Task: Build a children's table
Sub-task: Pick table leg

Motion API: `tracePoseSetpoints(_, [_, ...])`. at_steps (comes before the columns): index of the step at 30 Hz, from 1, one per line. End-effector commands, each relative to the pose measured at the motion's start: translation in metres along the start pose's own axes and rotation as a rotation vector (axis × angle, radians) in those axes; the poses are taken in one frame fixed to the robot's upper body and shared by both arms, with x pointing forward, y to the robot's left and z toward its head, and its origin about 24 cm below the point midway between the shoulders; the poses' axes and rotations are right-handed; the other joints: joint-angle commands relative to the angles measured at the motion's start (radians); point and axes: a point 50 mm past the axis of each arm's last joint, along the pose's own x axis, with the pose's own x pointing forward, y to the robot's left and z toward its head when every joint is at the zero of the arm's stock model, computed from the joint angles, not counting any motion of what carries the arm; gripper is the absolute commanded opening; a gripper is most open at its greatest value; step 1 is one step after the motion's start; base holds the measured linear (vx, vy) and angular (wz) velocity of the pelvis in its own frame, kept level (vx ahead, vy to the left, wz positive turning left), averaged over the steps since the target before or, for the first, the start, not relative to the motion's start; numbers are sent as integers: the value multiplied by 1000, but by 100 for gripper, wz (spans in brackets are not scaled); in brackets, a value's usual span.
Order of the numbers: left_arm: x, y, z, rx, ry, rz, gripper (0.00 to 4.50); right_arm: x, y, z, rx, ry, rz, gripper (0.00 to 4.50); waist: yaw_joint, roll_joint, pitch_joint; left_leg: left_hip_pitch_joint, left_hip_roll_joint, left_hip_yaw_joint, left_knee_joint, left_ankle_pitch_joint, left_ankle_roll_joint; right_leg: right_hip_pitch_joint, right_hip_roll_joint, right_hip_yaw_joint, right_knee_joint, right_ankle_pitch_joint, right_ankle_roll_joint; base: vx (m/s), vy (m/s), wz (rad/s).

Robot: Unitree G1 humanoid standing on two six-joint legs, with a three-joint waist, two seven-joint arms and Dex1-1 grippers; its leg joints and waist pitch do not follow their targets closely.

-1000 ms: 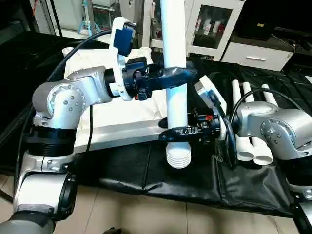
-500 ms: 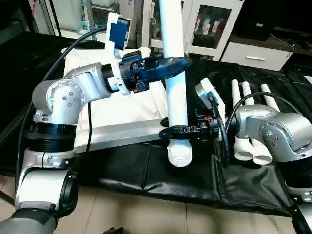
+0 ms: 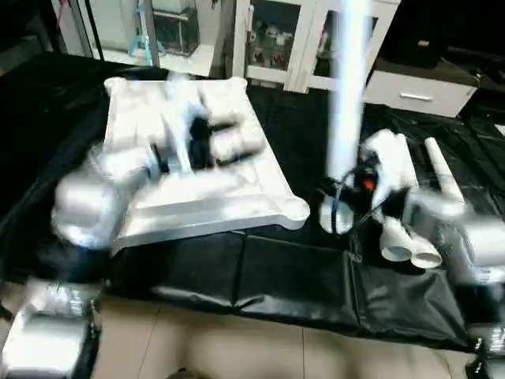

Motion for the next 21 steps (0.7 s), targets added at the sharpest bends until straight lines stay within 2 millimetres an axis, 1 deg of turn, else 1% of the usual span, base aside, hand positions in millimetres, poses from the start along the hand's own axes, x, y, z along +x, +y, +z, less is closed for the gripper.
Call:
tracePoseSetpoints(1, [8, -2, -3, 81, 35, 39, 416, -3, 1, 18, -56, -112, -56, 186, -2, 18, -82, 4, 67, -16, -70, 31, -6, 73, -103, 57, -58, 81, -199, 0, 0, 0])
tracePoseSetpoints(2, [12, 1, -14, 88, 64, 105, 416, -2, -2, 23, -61, -198, -123, 186, -4, 16, -79, 1, 68, -17, -72, 9, -8, 71, -105, 57, -63, 51, -195, 0, 0, 0])
tracePoseSetpoints(3, [13, 2, -19, 90, 65, 140, 416, -1, -5, 26, -95, -244, -178, 186, -6, 12, -79, 3, 68, -16, -73, -4, -12, 73, -106, 57, -65, 29, -193, 0, 0, 0])
tracePoseSetpoints(4, [13, 3, -22, 89, 63, 155, 416, 0, -6, 28, -120, -267, -207, 186, -5, 14, -78, 3, 69, -17, -73, -10, -17, 72, -110, 57, -67, 9, -191, 0, 0, 0])
tracePoseSetpoints(5, [14, 3, -23, 86, 61, 161, 416, 0, -6, 28, -123, -271, -214, 186, -9, 14, -76, 3, 66, -17, -74, -18, -26, 73, -107, 58, -69, -15, -186, 0, 0, 0])
tracePoseSetpoints(6, [13, 4, -31, 66, 60, 190, 416, 2, -7, 27, -120, -280, -245, 186, -12, 12, -73, 5, 67, -16, -76, -33, -28, 70, -105, 58, -71, -41, -183, 0, 0, 0])
tracePoseSetpoints(7, [13, 4, -32, 65, 61, 193, 416, 3, -7, 26, -118, -280, -248, 186, -12, 12, -73, 5, 67, -16, -76, -33, -28, 70, -105, 58, -71, -41, -183, 0, 0, 0])
tracePoseSetpoints(8, [12, 3, -39, 74, 74, 205, 416, 3, -8, 24, -95, -279, -259, 186, -16, 10, -72, 6, 66, -16, -78, -41, -21, 69, -103, 59, -73, -65, -176, 0, 0, 0])
tracePoseSetpoints(9, [12, 2, -39, 76, 75, 206, 416, 3, -8, 23, -93, -279, -259, 186, -19, 10, -73, 5, 67, -17, -78, -43, -14, 69, -104, 59, -73, -66, -172, 0, 0, 0])
tracePoseSetpoints(10, [13, 1, -44, 73, 95, 199, 416, 1, -7, 21, -73, -275, -239, 186, -20, 23, -74, 6, 67, -18, -77, -39, -11, 67, -104, 59, -71, -49, -177, 0, 0, 0])
tracePoseSetpoints(11, [14, 0, -50, 59, 139, 166, 416, -1, -4, 16, -57, -250, -187, 186, -20, 44, -75, 8, 66, -19, -75, -43, -8, 65, -102, 60, -69, -21, -183, 0, 0, 0])
tracePoseSetpoints(12, [15, 0, -51, 57, 146, 158, 416, -1, -4, 16, -57, -246, -180, 186, -24, 33, -74, 9, 67, -17, -76, -50, -3, 65, -99, 60, -75, -13, -183, 0, 0, 0])
tracePoseSetpoints(13, [16, -1, -52, 55, 158, 142, 416, -2, -3, 15, -57, -240, -170, 186, -23, 28, -77, 8, 67, -19, -76, -43, 1, 69, -100, 59, -68, 17, -196, 0, 0, 0])
tracePoseSetpoints(14, [17, -2, -53, 39, 165, 119, 416, -3, -3, 15, -51, -236, -156, 186, -22, 28, -77, 7, 67, -19, -76, -36, 4, 69, -101, 59, -68, 28, -203, 0, 0, 0])
tracePoseSetpoints(15, [22, -7, -58, -35, 178, 38, 416, -5, -2, 14, -42, -233, -116, 186, -25, 39, -77, 8, 65, -17, -74, -41, 5, 69, -100, 59, -70, 45, -215, 0, 0, 0])
tracePoseSetpoints(16, [23, -9, -60, -67, 179, 15, 416, -6, -1, 13, -41, -232, -106, 186, -18, 33, -76, 8, 62, -16, -73, -39, 9, 72, -102, 60, -69, 35, -221, 0, 0, 0])
tracePoseSetpoints(17, [24, -9, -63, -84, 186, 2, 416, -7, 0, 12, -46, -223, -103, 186, -17, 36, -76, 6, 64, -17, -74, -37, 10, 72, -103, 60, -68, 34, -224, 0, 0, 0])
tracePoseSetpoints(18, [25, -9, -63, -87, 190, 1, 416, -8, -1, 12, -52, -218, -106, 186, -16, 46, -75, 3, 65, -19, -73, -38, 9, 73, -106, 60, -69, 29, -226, 0, 0, 0])
tracePoseSetpoints(19, [25, -7, -65, -66, 210, -9, 416, -8, 2, 14, -46, -225, -77, 186, -19, 45, -77, 5, 67, -19, -72, -42, 12, 73, -106, 60, -69, 33, -232, 0, 0, 0])
tracePoseSetpoints(20, [25, -4, -66, -23, 235, -25, 416, -9, 6, 16, -47, -231, -43, 186, -21, 41, -75, 4, 64, -18, -73, -46, 17, 73, -103, 60, -74, 24, -229, 0, 0, 0])
tracePoseSetpoints(21, [26, -1, -67, 13, 254, -52, 416, -11, 9, 17, -53, -233, -11, 186, -22, 47, -74, 5, 60, -17, -73, -64, 28, 74, -99, 60, -83, -9, -212, 0, 0, 0])
